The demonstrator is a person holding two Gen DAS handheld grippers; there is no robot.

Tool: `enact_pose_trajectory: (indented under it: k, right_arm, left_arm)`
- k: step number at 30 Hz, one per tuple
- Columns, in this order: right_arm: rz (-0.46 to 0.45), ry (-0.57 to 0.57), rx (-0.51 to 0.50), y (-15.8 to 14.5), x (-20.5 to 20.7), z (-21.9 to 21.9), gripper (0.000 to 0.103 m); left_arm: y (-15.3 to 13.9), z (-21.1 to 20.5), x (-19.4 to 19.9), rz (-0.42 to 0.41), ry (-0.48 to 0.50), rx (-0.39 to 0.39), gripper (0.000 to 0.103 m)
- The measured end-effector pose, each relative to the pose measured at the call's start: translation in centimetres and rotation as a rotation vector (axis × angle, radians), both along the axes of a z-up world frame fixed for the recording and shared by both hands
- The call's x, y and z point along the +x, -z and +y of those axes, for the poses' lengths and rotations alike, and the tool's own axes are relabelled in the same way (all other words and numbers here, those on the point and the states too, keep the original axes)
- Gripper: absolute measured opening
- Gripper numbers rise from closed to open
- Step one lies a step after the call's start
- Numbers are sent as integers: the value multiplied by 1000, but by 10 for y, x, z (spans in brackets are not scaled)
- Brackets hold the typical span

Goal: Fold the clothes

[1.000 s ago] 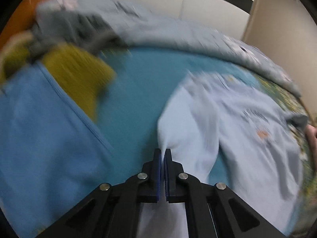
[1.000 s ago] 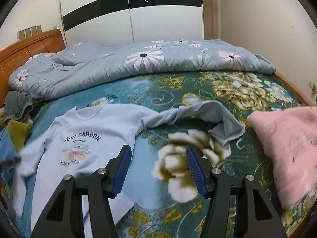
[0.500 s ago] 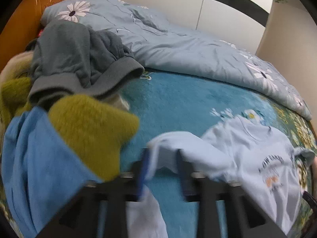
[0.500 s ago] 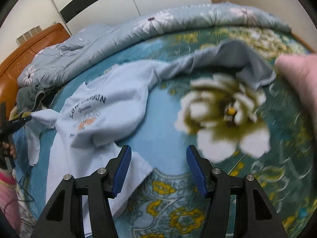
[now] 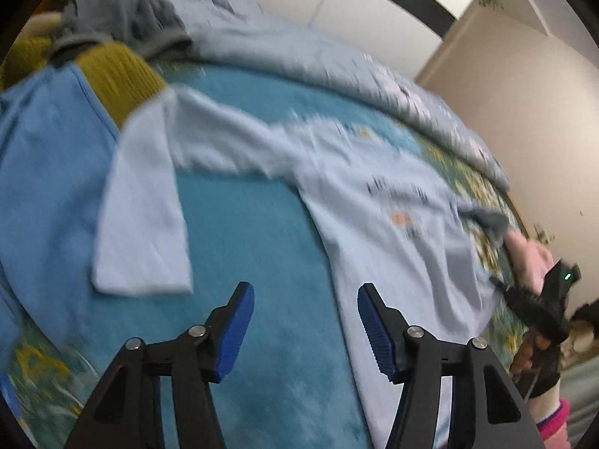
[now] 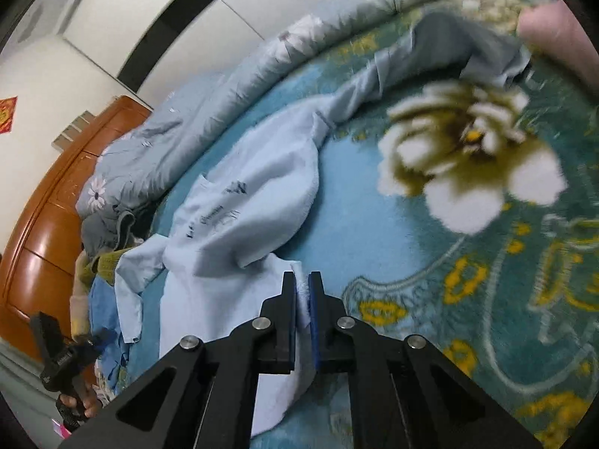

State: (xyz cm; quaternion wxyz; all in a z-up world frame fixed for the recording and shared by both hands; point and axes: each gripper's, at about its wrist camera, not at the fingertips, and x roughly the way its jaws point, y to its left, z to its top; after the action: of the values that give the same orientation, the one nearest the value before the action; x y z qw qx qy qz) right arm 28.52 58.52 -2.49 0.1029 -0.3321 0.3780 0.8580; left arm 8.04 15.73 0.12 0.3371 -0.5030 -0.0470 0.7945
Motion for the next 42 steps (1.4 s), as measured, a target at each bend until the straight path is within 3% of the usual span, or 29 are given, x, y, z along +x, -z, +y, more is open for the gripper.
enact_pose_trajectory:
  k: [5, 8, 13, 19, 21, 22, 23, 28, 32, 38, 42]
  right_arm:
    - [103, 81, 117, -43, 63, -11, 6]
    - [130, 118, 160, -54, 94, -16, 6]
    - [59, 167, 185, -31, 129, -23, 6]
    - [41, 197, 87, 1, 149, -17, 6]
    - [46, 194, 84, 1, 150, -18, 6]
    - [51, 193, 84, 1, 151, -19, 6]
    - [56, 190, 85, 0, 151, -20, 6]
    - [78, 157, 94, -6, 153, -27, 6]
    - [70, 84, 124, -13, 151, -44, 6]
    - [-2, 29, 170, -2, 144, -62, 6]
    - [-35, 45, 120, 12, 147, -51, 6]
  left_arm:
    - [19, 14, 36, -97, 75, 5, 62]
    - [27, 25, 55, -131, 111, -21, 62]
    - [38, 41, 79, -169, 152, -66, 62]
    - [34, 57, 100, -134, 187, -99, 59]
    - [34, 61, 105, -122, 194, -106, 43]
    - [34, 63, 107, -117, 197, -110, 19]
    - [35, 64, 109, -115, 201, -112, 3]
    - [21, 47, 104, -70, 164, -81, 3]
    - [4, 26, 104, 1, 141, -117, 3]
    - [40, 15, 107, -19, 102, -264, 1]
    - [38, 6, 98, -20, 84, -208, 1]
